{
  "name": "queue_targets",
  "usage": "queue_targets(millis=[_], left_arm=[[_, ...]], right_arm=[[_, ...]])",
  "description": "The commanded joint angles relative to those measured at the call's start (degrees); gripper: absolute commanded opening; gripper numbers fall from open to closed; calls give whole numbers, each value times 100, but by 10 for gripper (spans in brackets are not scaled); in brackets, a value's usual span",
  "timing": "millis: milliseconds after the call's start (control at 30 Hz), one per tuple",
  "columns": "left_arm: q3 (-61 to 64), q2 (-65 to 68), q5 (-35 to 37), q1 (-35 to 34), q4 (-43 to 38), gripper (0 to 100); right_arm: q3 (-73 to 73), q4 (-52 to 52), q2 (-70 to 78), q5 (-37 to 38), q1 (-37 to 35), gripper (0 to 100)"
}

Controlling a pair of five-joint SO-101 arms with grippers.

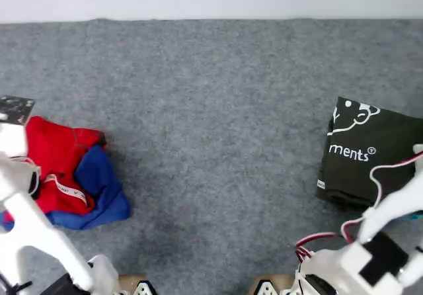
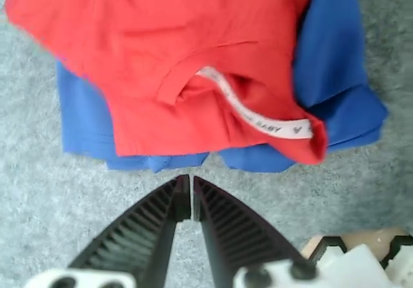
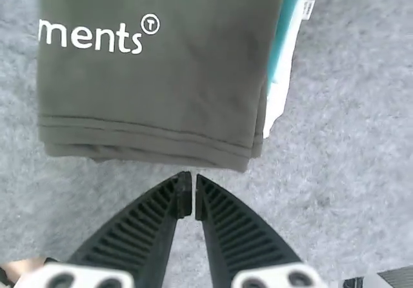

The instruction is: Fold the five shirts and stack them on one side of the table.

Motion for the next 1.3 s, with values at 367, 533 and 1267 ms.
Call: queue_targets(millis=[367, 533, 1267], left_arm=[[945, -132, 536, 1187, -782, 192], [1745, -132, 519, 1020, -1591, 194], [-251, -193, 659, -229, -1670, 13]], right_arm=[[2901, 224, -2229, 18, -356, 15], [3631, 224, -2818, 26, -356, 15], [4237, 215, -4040, 26, -356, 15]])
